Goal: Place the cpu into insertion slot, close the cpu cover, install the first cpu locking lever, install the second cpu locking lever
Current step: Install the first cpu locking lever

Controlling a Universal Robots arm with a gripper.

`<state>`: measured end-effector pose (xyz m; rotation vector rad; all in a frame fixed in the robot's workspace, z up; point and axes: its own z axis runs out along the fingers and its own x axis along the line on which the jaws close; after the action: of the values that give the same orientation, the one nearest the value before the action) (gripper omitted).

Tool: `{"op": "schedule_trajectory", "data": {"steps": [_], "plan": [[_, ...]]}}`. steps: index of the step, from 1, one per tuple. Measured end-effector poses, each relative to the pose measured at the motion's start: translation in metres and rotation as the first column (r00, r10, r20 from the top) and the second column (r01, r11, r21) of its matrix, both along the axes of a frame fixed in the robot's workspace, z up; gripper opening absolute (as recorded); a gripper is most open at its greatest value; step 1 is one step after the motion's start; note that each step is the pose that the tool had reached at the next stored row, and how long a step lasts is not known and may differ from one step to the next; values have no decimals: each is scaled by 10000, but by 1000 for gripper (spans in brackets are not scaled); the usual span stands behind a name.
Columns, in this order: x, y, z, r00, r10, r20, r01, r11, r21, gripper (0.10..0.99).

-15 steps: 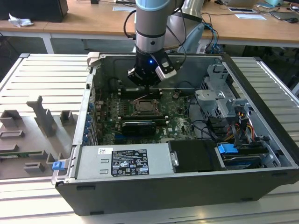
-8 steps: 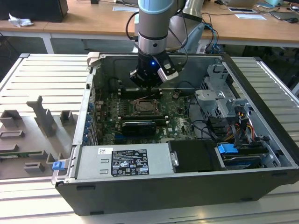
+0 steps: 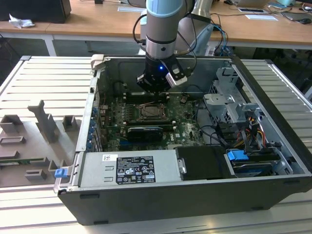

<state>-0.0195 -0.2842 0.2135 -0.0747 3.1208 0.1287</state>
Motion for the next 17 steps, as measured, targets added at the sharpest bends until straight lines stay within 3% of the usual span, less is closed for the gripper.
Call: {"op": "schedule_trajectory", "data": {"steps": [14, 17], "plan": [[28, 13, -87, 10000, -3, 0, 3, 10000, -75, 106], [27, 12, -96, 10000, -4, -1, 4, 9999, -141, 106]]}}
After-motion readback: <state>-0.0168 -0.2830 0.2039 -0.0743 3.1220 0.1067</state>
